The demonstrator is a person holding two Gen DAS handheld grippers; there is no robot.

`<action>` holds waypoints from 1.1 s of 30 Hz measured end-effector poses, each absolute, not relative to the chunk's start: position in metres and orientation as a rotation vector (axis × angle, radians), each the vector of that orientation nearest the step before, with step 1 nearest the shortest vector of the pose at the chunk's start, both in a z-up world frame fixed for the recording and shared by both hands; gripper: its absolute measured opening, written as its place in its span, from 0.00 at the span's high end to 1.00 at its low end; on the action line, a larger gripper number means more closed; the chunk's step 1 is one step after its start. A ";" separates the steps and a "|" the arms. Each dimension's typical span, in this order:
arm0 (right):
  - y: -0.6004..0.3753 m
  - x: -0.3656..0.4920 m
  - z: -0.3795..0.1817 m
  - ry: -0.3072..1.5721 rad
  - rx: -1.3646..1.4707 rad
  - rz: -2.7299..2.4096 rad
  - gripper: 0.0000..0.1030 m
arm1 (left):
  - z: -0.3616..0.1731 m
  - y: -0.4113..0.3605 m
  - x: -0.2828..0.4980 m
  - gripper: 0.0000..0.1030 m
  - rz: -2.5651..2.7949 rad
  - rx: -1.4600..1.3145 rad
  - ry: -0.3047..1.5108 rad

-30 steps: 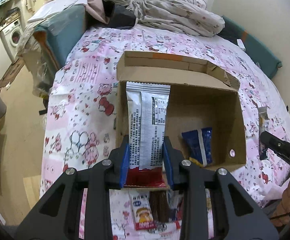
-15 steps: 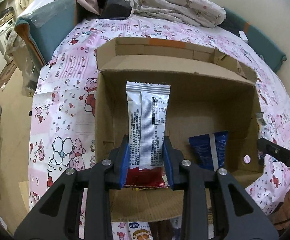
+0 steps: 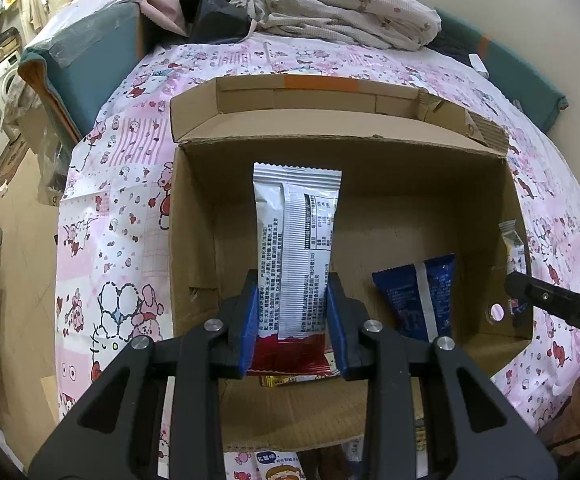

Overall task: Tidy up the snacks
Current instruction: 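Lift both packets over the box and release them inside, then move the left tool back to the snacks and grasp the rice cake pack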

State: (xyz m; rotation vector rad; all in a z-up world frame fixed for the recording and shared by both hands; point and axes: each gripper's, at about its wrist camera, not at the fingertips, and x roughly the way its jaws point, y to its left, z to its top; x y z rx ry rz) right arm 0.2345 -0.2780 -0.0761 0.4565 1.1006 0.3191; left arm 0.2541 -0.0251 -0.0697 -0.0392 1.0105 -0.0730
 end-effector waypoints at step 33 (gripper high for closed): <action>-0.269 0.199 -0.032 0.966 0.408 0.366 0.05 | -0.033 -0.012 0.222 0.09 -0.094 -0.109 0.916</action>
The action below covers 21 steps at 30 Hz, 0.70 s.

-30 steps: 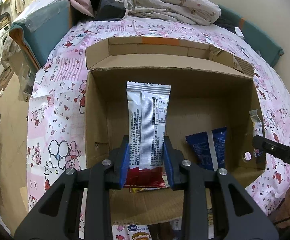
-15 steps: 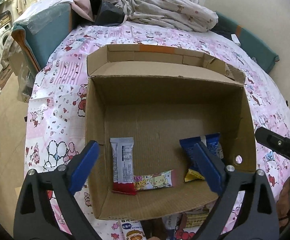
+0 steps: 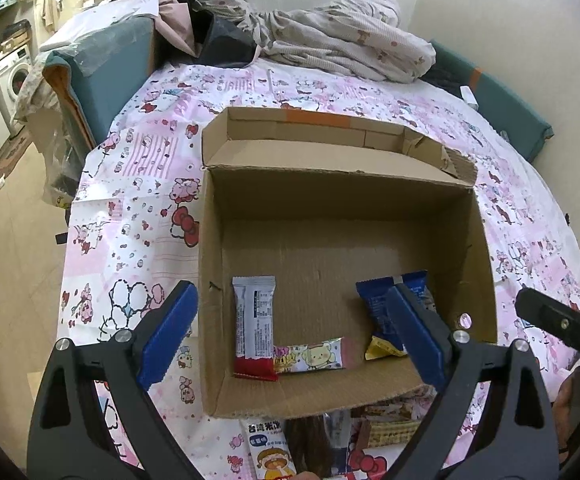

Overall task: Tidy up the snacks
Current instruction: 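Move the left tool back to the snacks and grasp the rice cake pack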

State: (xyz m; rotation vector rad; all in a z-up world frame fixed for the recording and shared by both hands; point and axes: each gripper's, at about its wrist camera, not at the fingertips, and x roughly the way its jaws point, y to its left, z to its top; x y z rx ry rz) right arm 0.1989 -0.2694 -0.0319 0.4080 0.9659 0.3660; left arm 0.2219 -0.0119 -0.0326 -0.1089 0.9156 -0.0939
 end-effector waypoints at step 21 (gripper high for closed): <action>-0.285 0.141 -0.030 0.993 0.478 0.327 0.04 | -0.024 0.010 0.162 0.04 -0.033 -0.098 0.940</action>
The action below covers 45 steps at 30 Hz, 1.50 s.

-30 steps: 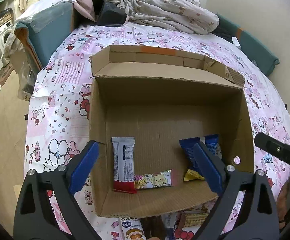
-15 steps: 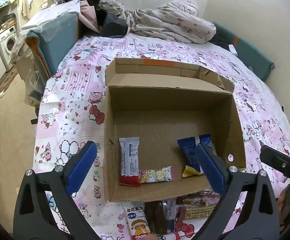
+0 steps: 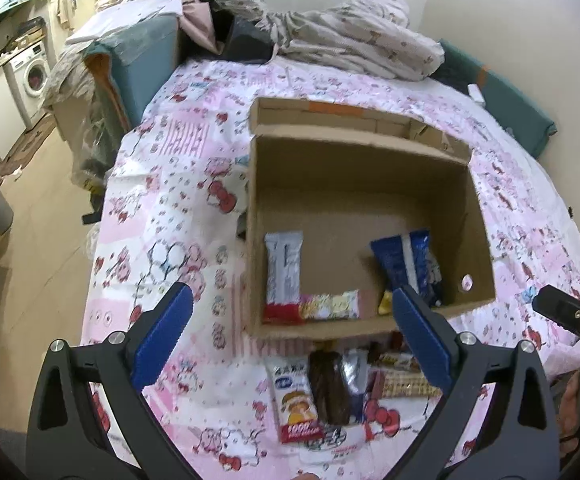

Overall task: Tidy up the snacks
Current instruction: 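Move the left tool back to the snacks and grasp the rice cake pack, then hold the rice cake pack in the left tool while the right tool reaches toward the remaining snacks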

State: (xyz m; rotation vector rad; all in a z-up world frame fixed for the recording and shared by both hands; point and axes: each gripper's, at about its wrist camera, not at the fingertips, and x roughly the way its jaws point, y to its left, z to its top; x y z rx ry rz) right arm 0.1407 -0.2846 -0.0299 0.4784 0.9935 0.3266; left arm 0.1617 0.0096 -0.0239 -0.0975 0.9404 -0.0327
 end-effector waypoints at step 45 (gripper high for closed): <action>-0.293 0.121 -0.074 1.162 0.493 0.211 0.04 | -0.170 0.005 0.143 0.74 0.001 -0.179 1.461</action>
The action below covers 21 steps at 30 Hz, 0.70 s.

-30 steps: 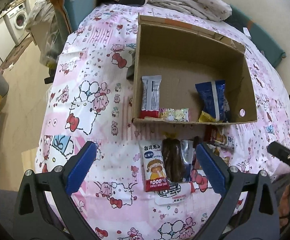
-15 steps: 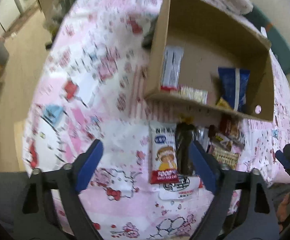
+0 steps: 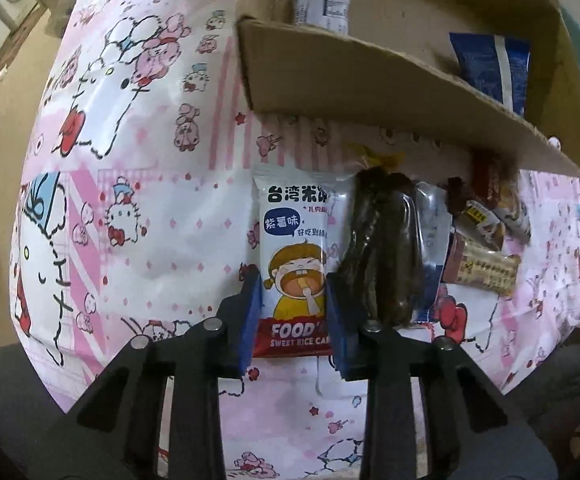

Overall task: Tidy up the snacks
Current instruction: 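Hold the rice cake pack in the left tool while the right tool reaches toward the remaining snacks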

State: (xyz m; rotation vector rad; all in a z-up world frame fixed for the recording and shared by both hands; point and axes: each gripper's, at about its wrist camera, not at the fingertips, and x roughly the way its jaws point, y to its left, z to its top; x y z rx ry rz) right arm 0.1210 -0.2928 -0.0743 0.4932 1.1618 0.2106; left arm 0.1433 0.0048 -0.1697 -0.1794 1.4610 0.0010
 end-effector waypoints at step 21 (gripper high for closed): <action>-0.281 0.165 -0.143 1.399 0.393 0.064 0.06 | -0.097 0.034 0.118 0.74 -0.001 -0.270 1.294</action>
